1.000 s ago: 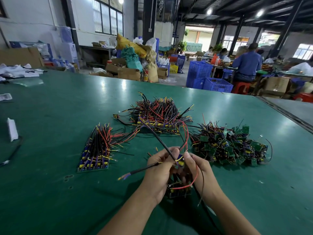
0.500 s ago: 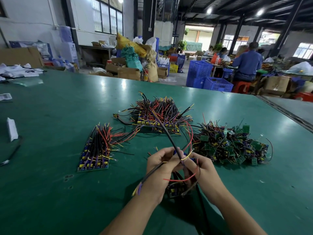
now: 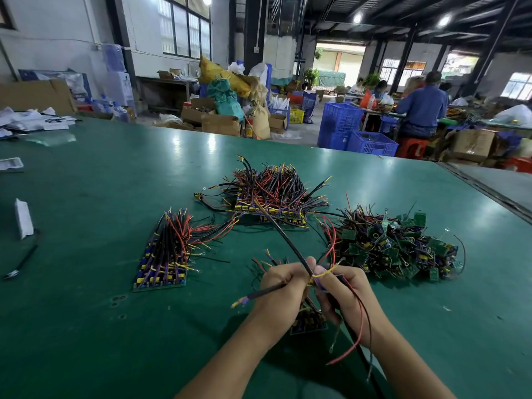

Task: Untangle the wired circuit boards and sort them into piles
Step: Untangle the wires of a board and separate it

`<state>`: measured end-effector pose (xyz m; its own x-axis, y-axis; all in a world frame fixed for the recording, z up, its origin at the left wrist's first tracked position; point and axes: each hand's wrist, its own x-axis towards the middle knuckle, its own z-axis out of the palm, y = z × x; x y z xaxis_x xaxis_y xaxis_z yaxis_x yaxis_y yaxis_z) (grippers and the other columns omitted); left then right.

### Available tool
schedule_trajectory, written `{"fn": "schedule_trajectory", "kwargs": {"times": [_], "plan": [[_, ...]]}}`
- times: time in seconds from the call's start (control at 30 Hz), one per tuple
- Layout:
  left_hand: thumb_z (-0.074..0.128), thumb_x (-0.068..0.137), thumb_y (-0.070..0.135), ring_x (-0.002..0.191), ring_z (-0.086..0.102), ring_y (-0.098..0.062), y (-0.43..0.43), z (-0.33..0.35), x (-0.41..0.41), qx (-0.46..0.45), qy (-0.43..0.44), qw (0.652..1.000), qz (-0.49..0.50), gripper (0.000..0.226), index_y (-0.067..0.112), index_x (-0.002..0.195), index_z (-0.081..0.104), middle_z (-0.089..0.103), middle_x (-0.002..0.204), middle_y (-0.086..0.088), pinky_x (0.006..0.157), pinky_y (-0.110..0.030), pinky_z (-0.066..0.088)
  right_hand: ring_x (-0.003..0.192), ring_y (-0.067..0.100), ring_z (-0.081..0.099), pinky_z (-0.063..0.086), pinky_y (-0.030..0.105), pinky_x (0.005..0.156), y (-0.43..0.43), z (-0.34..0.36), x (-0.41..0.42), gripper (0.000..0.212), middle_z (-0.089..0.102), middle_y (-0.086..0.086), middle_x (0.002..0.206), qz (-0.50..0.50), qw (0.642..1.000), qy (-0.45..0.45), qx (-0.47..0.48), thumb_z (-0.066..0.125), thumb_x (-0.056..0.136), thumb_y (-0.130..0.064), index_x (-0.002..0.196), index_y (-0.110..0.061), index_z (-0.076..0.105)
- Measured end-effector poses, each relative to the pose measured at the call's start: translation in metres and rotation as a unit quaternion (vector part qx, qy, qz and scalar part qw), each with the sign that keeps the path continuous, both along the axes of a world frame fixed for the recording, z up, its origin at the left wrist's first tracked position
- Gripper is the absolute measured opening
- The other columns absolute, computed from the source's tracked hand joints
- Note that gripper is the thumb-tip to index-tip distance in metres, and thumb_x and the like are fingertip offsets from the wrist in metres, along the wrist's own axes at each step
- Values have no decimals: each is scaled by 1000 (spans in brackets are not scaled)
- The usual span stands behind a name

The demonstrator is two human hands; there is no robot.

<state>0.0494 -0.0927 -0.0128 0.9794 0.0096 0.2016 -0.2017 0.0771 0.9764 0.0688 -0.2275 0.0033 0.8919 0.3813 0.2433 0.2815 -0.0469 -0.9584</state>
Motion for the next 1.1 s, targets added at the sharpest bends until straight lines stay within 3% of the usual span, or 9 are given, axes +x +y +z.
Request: {"fn": "schedule_trajectory", "kwargs": {"times": [0.1,0.23,0.5,0.6,0.73,0.83,0.93,1.0,1.1], "plan": [[50,79,69,67,35,-16,-1,-1,1,-3,-21,999,24,68,2,67,52,39,66,-5,65,-34,29,33,16,31,26,17,38,2,-1,0,49,39,5,42,4,1000,27,-3,64,77,-56,50,-18,53],[54,74,68,66,47,-17,2,-2,1,-29,36,999,-13,50,20,66,69,53,68,-5,63,-24,40,29,14,31,26,15,38,1,0,1,46,43,5,38,15,999,39,-6,62,76,-55,51,-15,59],[47,85,56,41,27,-8,9,0,1,-37,30,998,-48,48,19,57,57,35,45,4,43,-17,25,33,12,27,23,17,42,6,-2,-4,38,39,0,39,43,991,115,49,49,83,-33,49,-19,56],[53,78,63,45,29,-15,9,-2,4,-102,50,992,-53,51,15,59,55,39,55,-13,47,-24,20,33,15,26,24,20,40,7,-2,-5,51,36,3,38,88,984,125,91,47,93,-41,50,-15,53],[58,69,69,43,35,-11,8,-5,8,-124,67,990,-29,48,24,53,52,41,52,1,45,-22,27,33,15,30,27,20,39,12,0,-5,56,40,4,40,101,962,197,159,65,80,-59,54,-10,55],[52,77,70,51,45,-19,5,-5,10,-94,61,994,3,57,16,61,57,49,58,-12,49,-25,37,38,15,35,24,22,43,13,-1,-1,46,47,7,50,22,959,241,145,72,74,-54,55,-13,60],[48,87,57,67,55,-17,4,-5,10,-39,18,997,59,35,26,79,60,58,72,-15,67,-32,49,35,14,37,25,17,39,15,1,3,39,50,9,52,-36,951,264,154,61,74,-47,59,-12,67],[53,92,47,54,50,-11,4,-5,10,-34,3,998,58,15,34,89,58,61,71,-6,50,-23,44,34,15,35,25,16,36,15,0,4,38,50,11,54,-42,950,267,156,57,87,-40,65,-10,67],[63,92,25,60,57,-13,4,-3,11,-93,37,994,33,6,28,96,66,69,88,-6,57,-25,48,36,15,40,28,18,35,15,-2,4,35,53,11,56,-50,965,225,123,52,96,-26,69,-12,68]]}}
